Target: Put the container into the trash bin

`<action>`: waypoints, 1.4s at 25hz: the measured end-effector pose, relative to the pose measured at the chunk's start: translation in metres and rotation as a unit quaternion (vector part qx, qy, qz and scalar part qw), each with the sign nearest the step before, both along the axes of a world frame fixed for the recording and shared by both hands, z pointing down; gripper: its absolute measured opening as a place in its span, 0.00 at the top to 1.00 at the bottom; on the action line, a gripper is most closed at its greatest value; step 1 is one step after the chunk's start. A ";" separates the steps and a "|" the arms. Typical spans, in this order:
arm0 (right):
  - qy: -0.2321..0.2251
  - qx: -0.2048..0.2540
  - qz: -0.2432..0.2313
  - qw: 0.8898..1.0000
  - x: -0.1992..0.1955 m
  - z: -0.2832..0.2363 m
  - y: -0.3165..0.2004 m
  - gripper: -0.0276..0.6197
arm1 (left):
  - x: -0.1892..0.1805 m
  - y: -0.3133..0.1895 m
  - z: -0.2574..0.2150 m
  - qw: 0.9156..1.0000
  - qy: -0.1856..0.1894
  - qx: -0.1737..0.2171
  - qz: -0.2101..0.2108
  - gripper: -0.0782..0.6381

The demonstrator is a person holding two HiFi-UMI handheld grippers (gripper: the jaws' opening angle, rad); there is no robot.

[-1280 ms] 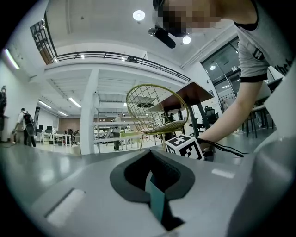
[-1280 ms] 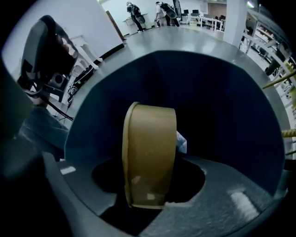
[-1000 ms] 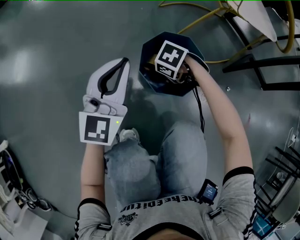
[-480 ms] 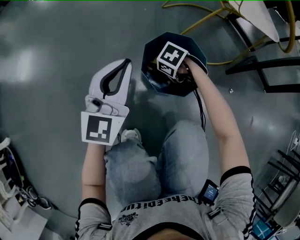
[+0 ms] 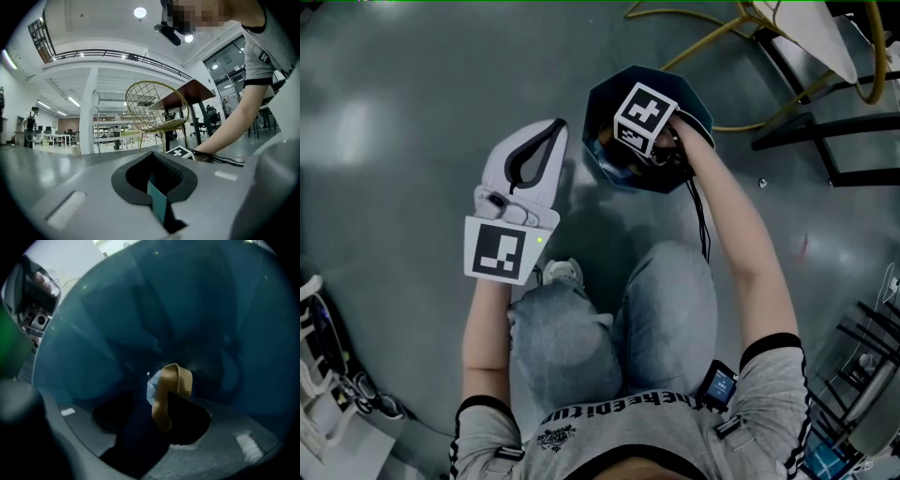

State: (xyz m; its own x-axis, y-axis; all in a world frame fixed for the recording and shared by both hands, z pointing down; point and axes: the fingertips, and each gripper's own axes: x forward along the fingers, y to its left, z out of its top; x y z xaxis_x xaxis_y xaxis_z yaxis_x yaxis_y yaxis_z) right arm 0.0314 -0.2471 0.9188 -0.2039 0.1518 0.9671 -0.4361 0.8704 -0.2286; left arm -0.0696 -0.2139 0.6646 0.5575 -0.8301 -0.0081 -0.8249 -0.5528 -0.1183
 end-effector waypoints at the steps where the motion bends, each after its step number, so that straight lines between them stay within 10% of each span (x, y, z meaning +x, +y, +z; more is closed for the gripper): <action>1: -0.003 0.001 -0.001 1.000 0.000 -0.002 0.000 0.59 | 0.001 -0.002 0.000 1.000 -0.001 0.001 0.001 0.86; 10: -0.052 0.060 -0.017 0.997 -0.009 -0.043 -0.004 0.95 | 0.002 -0.005 0.000 1.000 -0.007 0.003 0.006 0.86; 18: -0.132 0.122 -0.004 0.984 -0.011 -0.092 0.006 0.95 | 0.010 -0.005 -0.005 1.000 -0.016 0.012 0.020 0.86; 35: -0.312 0.295 0.101 0.897 0.008 -0.180 0.015 0.95 | 0.026 -0.010 -0.010 0.999 -0.031 0.017 0.035 0.86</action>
State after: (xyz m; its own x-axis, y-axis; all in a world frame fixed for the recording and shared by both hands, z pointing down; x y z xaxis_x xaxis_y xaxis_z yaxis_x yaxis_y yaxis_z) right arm 0.0392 -0.2326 0.7388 -0.6998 -0.4500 0.5549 -0.5457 0.8379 -0.0087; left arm -0.0432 -0.2241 0.6549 0.6144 -0.7890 0.0005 -0.7749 -0.6035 -0.1879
